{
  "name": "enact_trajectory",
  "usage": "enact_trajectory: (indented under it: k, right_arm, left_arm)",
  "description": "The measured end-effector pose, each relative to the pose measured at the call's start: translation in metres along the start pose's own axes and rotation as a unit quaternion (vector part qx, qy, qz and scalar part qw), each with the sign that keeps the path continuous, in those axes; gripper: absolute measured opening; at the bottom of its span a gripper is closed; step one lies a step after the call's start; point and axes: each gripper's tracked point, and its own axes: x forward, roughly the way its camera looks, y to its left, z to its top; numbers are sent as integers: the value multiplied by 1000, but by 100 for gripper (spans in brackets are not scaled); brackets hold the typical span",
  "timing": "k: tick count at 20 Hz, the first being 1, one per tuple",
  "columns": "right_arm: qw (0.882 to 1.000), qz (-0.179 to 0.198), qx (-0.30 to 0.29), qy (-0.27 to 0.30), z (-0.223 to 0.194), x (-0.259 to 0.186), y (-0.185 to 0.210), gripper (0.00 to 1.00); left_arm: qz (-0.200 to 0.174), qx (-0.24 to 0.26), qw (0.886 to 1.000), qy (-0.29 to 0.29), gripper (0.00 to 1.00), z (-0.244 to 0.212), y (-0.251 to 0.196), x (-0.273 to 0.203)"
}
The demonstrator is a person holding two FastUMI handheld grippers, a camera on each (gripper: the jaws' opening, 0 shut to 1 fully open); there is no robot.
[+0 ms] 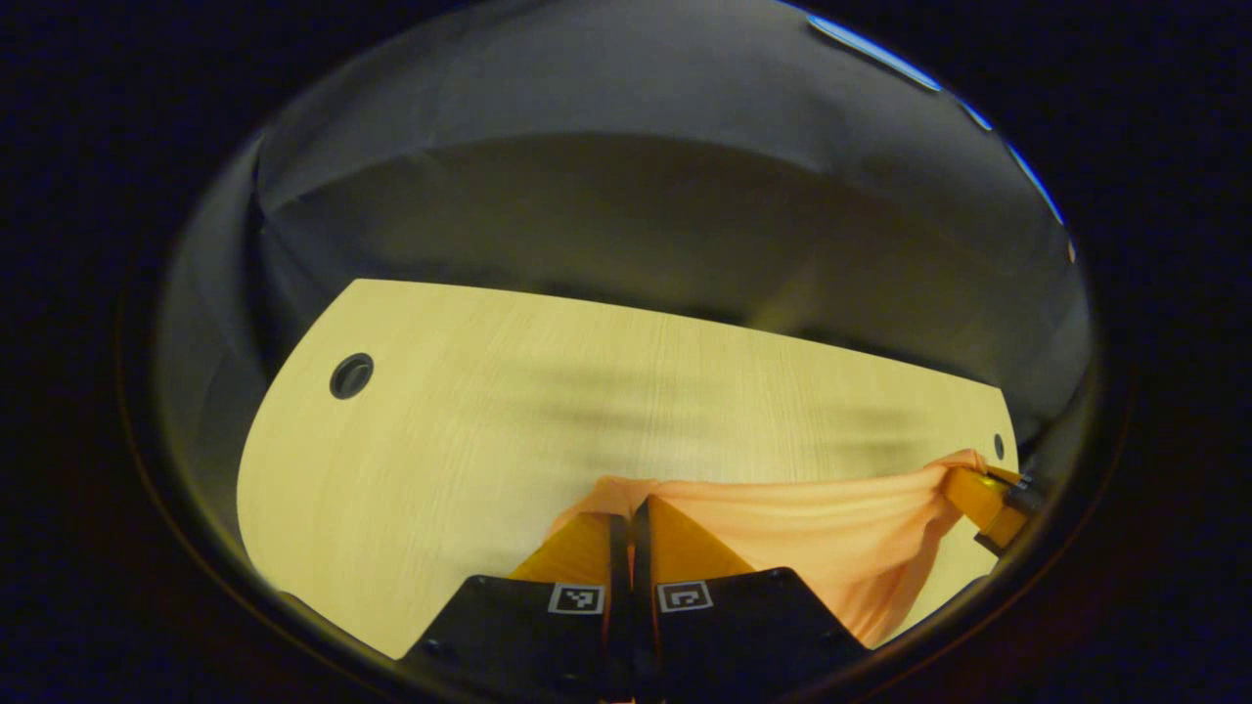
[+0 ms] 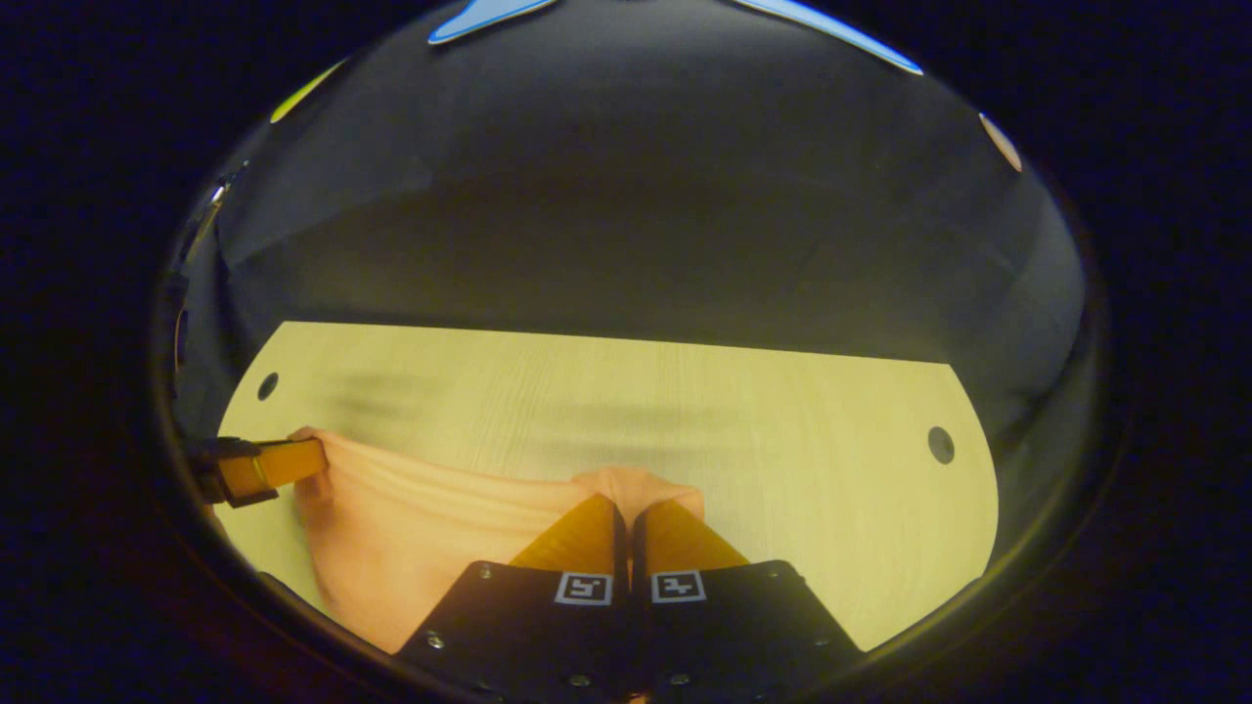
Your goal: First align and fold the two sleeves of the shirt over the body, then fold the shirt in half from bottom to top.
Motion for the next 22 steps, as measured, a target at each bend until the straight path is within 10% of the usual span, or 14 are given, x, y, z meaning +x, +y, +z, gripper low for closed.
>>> enact_trajectory:
  k: [4, 7, 8, 10, 22]
  right_arm:
    - [1000, 8, 2, 14, -12, 17, -2, 1]
    - [1000, 4, 4, 23, -20, 11, -11, 24]
    - [1000, 3, 7, 20, -21, 7, -13, 62]
    - [1000, 4, 17, 16, -18, -6, -15, 78]
    - [994, 35, 32, -100, 35, -202, -13, 77]
  left_arm:
    - [3, 1, 1000, 9, 9, -8, 3, 8]
    - [22, 29, 999, 10, 73, -7, 11, 6]
    - [25, 39, 999, 9, 98, -10, 10, 0]
    - [22, 50, 998, 8, 98, -13, 8, -10]
    - [-17, 60, 992, -106, 94, 23, -34, -228]
